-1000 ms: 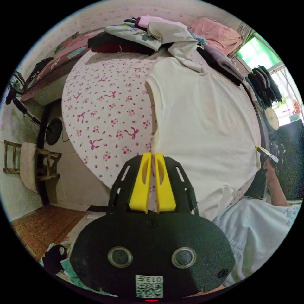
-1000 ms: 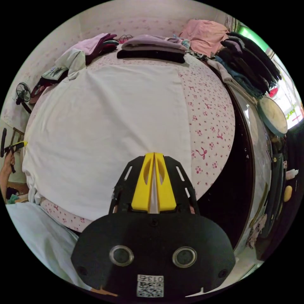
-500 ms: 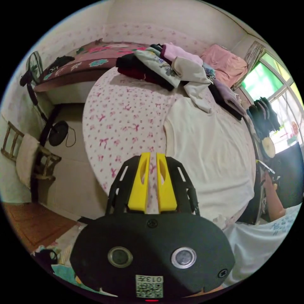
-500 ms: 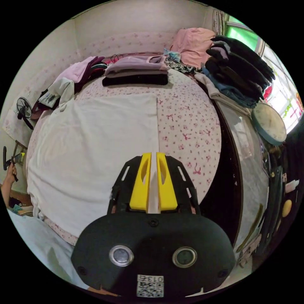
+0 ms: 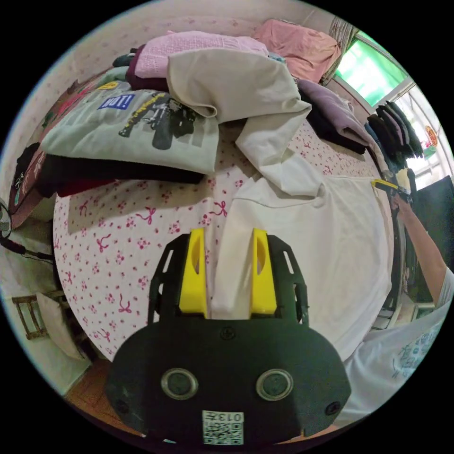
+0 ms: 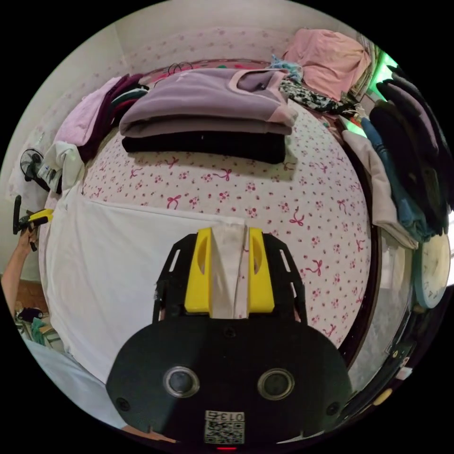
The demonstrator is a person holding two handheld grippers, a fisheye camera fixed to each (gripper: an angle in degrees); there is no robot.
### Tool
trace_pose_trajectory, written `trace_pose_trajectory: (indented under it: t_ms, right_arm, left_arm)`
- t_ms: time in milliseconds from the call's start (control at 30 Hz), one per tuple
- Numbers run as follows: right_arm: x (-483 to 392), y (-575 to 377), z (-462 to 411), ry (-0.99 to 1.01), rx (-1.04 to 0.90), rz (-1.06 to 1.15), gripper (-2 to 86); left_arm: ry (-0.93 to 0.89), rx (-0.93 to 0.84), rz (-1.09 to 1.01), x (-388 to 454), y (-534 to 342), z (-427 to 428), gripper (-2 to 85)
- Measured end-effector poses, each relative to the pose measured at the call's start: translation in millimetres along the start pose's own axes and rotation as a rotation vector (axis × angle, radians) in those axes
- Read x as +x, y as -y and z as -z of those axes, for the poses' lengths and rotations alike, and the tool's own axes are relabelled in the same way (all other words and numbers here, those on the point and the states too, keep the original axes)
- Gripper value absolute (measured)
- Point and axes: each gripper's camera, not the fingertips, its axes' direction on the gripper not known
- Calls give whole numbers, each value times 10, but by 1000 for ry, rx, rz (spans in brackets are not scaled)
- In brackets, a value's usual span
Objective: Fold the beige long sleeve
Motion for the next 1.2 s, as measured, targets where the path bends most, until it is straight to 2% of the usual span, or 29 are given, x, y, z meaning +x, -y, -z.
trace_pose_trajectory:
  t_ms: [100,200,267,333,400,567,767,833,933,1033,1200]
  right_arm:
    - [-79,101,-91,-11,-7,62,42]
    - [-191,156,-90,-60,-18,125,20]
    - [-272,142,-15,-131,26,177,14]
    - [-280,102,142,-174,113,179,11]
    - [-143,47,278,-136,199,106,9]
    - [-145,61,-87,-147,60,107,13]
    - [-81,24,-54,-46,30,84,47]
    - [25,-48,80,-14,44,34,67]
    - [159,-323,431,-47,166,-43,86]
    - [56,-695,724,-35,232,-14,80]
    - [-764,-1651,914,60,253,103,24]
  left_arm:
    - [44,-10,-47,103,52,-129,44]
    - [80,-25,-97,246,91,-189,17]
    - [193,31,-143,452,81,-93,9]
    - [241,114,-149,545,50,56,6]
    - [240,167,-124,520,35,110,4]
    - [219,73,-85,438,67,-297,7]
    - [156,108,-20,347,-43,-227,26]
    - [166,143,51,240,-150,-100,41]
    - [135,199,107,133,-423,105,65]
    - [130,173,2,416,-732,179,67]
    - [54,107,-246,1325,-1388,110,59]
